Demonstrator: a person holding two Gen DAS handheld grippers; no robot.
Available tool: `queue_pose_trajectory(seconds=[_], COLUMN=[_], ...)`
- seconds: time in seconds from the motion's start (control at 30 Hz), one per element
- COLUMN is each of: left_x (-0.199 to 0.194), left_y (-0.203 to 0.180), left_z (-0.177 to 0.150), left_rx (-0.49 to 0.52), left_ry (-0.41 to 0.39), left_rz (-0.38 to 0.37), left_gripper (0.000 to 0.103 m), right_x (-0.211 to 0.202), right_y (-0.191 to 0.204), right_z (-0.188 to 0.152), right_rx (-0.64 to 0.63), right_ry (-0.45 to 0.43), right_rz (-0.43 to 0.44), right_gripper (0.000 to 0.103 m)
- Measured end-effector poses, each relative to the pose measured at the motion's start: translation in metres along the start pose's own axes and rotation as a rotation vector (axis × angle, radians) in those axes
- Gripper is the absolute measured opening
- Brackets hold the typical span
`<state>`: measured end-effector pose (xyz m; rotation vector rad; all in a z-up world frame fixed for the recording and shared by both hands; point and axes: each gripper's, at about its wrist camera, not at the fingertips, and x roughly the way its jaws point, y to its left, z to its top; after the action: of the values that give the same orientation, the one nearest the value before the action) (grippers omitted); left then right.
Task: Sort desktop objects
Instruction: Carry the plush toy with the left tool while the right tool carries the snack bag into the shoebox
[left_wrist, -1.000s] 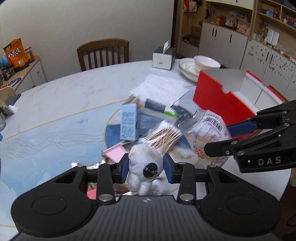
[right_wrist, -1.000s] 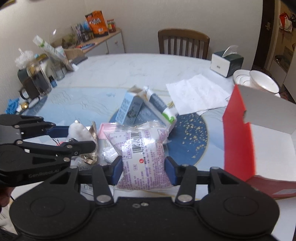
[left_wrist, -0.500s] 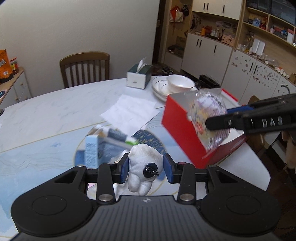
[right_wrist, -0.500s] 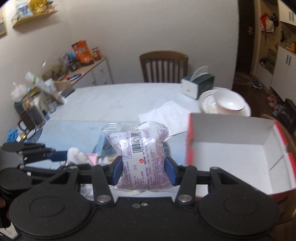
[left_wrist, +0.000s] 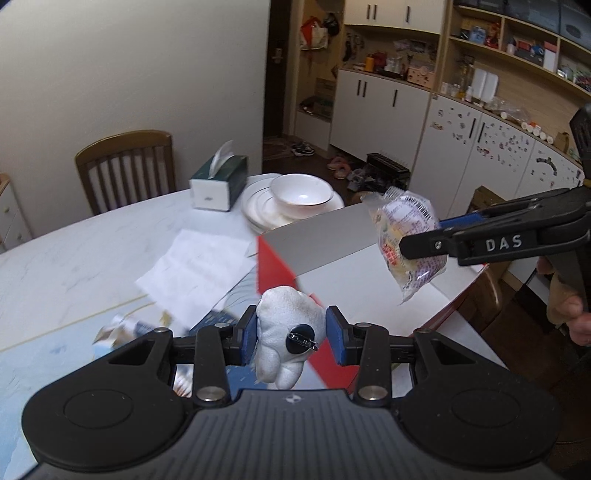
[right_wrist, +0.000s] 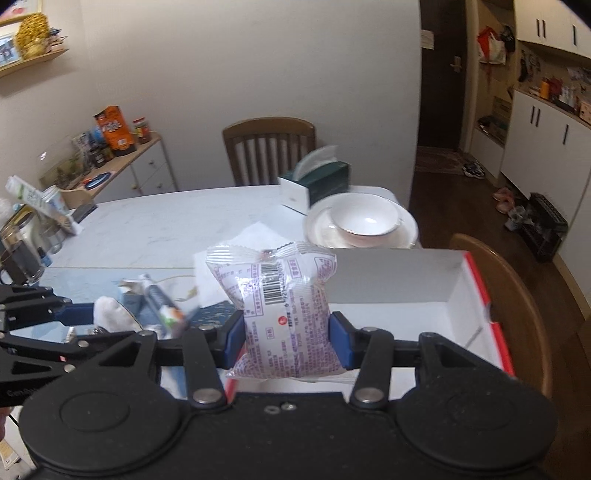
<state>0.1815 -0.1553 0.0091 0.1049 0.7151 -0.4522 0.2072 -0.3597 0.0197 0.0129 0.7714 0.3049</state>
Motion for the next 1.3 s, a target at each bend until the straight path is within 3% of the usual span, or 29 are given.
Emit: queue_pose_trajectory(seconds=[0.3, 0.73, 1.3], left_x=[0.048, 0.14, 0.227], left_y=[-0.04, -0.068, -0.09], left_z=[0.032, 0.055, 0.031], left_rx=[0.058, 0.11, 0.164], left_ry=[0.034, 0.157, 0.445], left_rz=[-0.05, -0.118, -0.144], left_gripper=[0.038, 0.038, 0.038], right_x=[0.012, 0.048, 0.115], right_y=[-0.053, -0.103, -0.125], right_z=[-0.006, -0.015, -0.033], right_rx=[0.031, 0.044, 0.018], right_ry=[0.035, 0.116, 0.321], right_rz=[-0.034, -0.063, -0.066], right_gripper=[0.048, 0.048, 0.048])
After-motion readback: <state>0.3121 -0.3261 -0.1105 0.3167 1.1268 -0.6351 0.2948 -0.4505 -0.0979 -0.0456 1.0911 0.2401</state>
